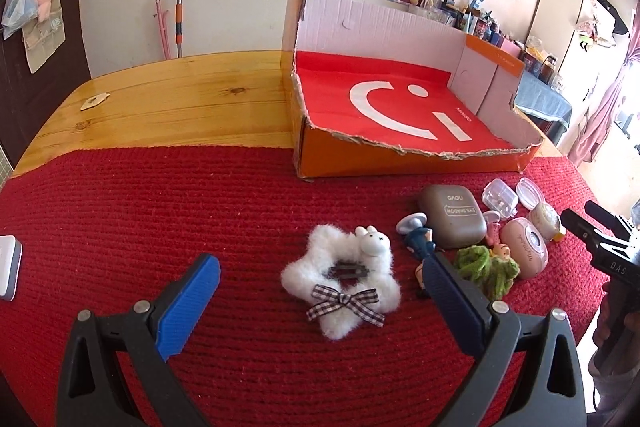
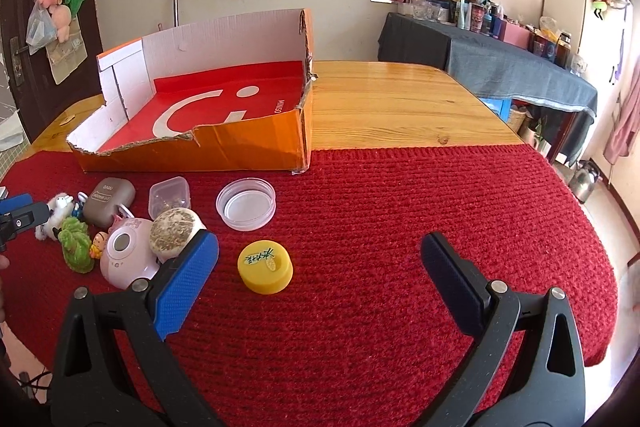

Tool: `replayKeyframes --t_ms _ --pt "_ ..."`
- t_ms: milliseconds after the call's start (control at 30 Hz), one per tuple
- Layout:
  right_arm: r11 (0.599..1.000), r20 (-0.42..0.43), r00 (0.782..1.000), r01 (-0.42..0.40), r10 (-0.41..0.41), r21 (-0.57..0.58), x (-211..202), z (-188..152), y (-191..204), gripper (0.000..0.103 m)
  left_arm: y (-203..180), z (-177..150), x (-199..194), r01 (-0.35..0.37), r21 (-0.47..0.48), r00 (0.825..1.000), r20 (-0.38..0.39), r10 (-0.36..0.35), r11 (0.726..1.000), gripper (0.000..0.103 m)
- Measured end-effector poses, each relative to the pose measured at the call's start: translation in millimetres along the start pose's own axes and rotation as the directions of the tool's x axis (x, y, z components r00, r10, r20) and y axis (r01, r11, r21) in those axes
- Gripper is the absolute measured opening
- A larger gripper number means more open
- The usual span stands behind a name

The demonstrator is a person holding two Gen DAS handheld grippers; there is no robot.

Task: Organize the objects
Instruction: 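Move the left tool toward the white fluffy plush with the plaid bow, then close the left gripper on the white fluffy plush while the right gripper grasps the yellow cap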

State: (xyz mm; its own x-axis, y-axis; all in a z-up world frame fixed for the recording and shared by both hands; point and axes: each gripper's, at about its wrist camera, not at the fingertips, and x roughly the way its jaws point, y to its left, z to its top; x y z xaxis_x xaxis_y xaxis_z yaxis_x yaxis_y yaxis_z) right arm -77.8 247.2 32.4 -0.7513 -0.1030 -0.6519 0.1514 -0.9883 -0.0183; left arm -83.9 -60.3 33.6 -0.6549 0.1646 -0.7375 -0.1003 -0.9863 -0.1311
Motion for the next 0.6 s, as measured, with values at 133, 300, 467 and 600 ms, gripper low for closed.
replayKeyframes --t_ms 133,300,467,600 --pt "1.000 -0.040 0.999 -0.005 0.005 -0.012 9.7 1.4 -2.8 0.103 8.3 -2.7 10.4 0.012 -0.013 0.999 -0.044 -0.012 1.000 0.103" --pt "0.999 -0.079 0.997 -0.016 0.014 -0.028 18.2 -1.1 -2.0 0.103 5.5 -0.2 13.5 0.008 0.027 0.999 -0.052 -0.007 1.000 0.102" --pt "0.999 -0.073 0.997 -0.021 0.019 -0.028 17.0 -2.1 -3.2 0.103 0.6 1.8 16.7 0.013 0.074 0.998 -0.064 -0.008 0.997 0.101" --pt "0.999 -0.072 0.997 -0.025 0.021 -0.048 16.2 -4.2 0.1 0.103 -2.5 2.8 18.0 0.009 0.097 0.998 -0.061 -0.003 0.995 0.095"
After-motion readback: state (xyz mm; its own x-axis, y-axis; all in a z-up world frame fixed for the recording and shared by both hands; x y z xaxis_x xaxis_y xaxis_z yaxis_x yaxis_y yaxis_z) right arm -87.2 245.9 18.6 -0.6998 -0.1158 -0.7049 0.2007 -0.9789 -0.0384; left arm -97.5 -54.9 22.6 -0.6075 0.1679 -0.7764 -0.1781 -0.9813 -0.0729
